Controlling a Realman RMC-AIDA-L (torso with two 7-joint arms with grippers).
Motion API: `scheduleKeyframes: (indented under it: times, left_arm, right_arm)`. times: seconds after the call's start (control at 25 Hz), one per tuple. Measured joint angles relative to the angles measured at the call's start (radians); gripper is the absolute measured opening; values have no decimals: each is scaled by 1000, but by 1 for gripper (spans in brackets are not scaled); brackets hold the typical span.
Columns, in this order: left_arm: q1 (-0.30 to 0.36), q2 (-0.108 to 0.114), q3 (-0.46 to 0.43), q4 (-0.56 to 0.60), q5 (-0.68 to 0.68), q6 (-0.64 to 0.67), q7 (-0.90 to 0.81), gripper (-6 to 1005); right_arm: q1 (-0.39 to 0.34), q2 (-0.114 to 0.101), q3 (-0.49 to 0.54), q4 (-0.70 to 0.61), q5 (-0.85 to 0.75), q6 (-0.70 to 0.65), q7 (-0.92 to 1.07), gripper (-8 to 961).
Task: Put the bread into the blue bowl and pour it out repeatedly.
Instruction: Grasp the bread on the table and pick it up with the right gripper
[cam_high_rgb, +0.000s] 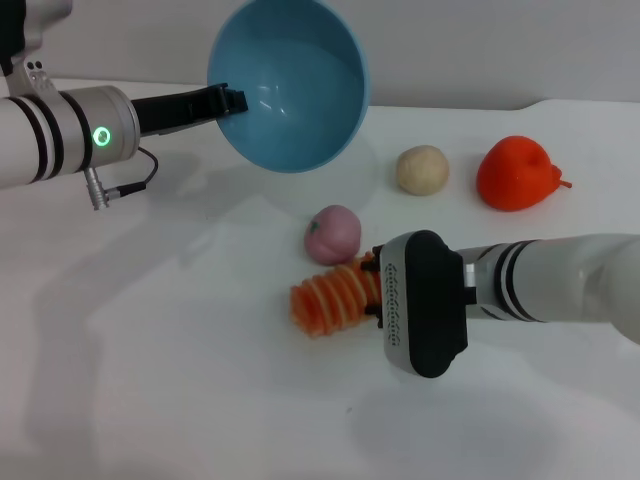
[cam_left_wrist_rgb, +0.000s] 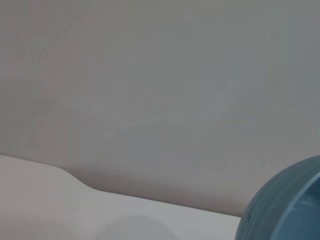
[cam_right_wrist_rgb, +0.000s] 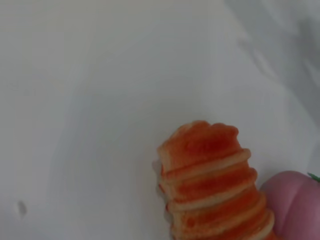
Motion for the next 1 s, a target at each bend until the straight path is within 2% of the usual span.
scheduleKeyframes:
  times: [0.52, 0.8, 1.0]
  left_arm:
    - [-8, 2, -14, -3, 47, -37, -9, 0]
    - [-12, 1, -41, -7, 91, -91, -21, 0]
    - [-18, 1, -42, -8, 147, -110, -58, 0]
  right_arm:
    - [-4, 0, 2, 21, 21, 29, 2, 428]
    - [-16, -7, 23, 3, 84, 19, 1, 364]
    - [-65, -11, 76, -69, 97, -48, -2, 341]
